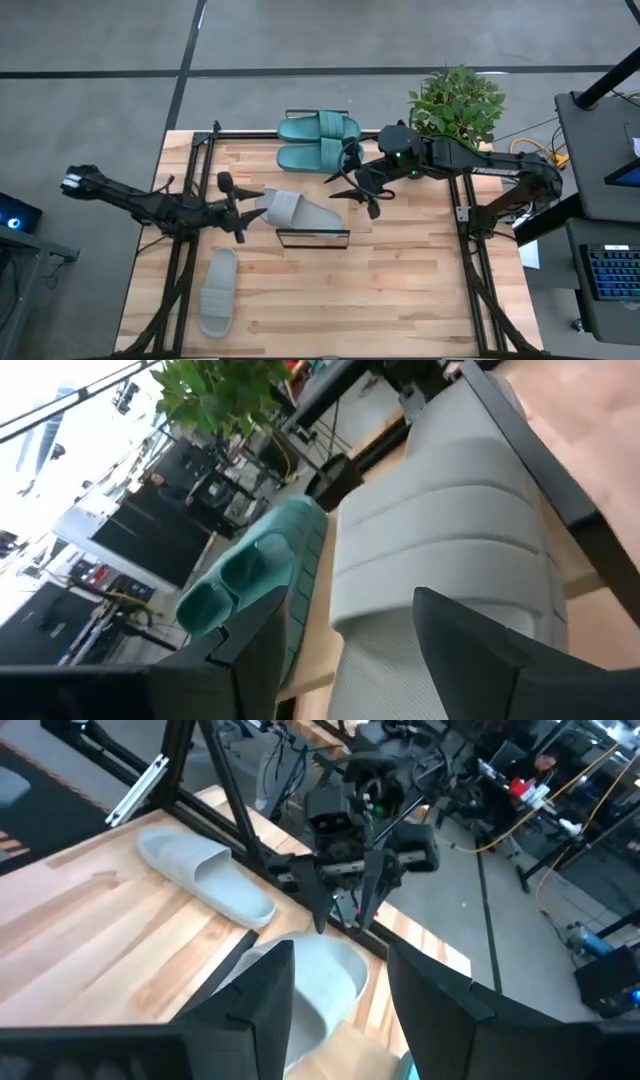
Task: Pick and place slides into the shelf
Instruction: Put the right gray slide on the shelf
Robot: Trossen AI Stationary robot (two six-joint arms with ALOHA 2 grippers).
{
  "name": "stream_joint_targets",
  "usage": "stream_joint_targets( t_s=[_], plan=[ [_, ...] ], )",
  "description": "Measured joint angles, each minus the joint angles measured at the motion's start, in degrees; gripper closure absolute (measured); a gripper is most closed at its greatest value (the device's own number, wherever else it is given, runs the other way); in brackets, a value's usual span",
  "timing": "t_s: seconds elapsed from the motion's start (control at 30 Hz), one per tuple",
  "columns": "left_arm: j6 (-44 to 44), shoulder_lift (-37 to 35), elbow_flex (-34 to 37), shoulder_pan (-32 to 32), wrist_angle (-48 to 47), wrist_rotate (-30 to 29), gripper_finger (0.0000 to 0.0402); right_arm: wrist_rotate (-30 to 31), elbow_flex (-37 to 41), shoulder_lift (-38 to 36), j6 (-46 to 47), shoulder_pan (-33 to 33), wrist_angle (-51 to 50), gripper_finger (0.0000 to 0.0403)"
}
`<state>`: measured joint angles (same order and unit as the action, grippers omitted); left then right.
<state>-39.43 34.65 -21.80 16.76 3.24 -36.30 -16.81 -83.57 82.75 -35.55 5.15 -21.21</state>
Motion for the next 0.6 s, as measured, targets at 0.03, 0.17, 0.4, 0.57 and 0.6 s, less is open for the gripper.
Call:
stream_joint_targets(
  t_s=[0.03, 0.17, 0.4, 0.57, 0.6],
  plan=[
    [-0.2, 0.2, -0.4, 1.3, -0.1, -1.6, 0.0203, 0.1, 0.0, -0.1, 0.0, 0.0, -0.2, 0.025],
    [-1.4, 0.4, -2.8, 6.5, -2.2, -8.1, 0.0203, 0.3, 0.0, -0.2, -0.1, 0.0, -1.2, 0.0247],
    [0.0, 4.4, -4.2, 16.1, -5.8, -23.5, 0.0203, 0.4, 0.3, -0.2, -0.4, 0.0, -2.7, 0.0249],
    [0.5, 7.6, -5.3, 22.8, -5.8, -33.8, 0.0203, 0.4, 0.3, -0.2, -0.5, 0.0, -2.7, 0.0248],
    [1.8, 7.9, -5.7, 24.0, -6.0, -33.7, 0.0203, 0.4, 0.3, -0.2, -0.5, 0.0, -2.7, 0.0249]
  ],
)
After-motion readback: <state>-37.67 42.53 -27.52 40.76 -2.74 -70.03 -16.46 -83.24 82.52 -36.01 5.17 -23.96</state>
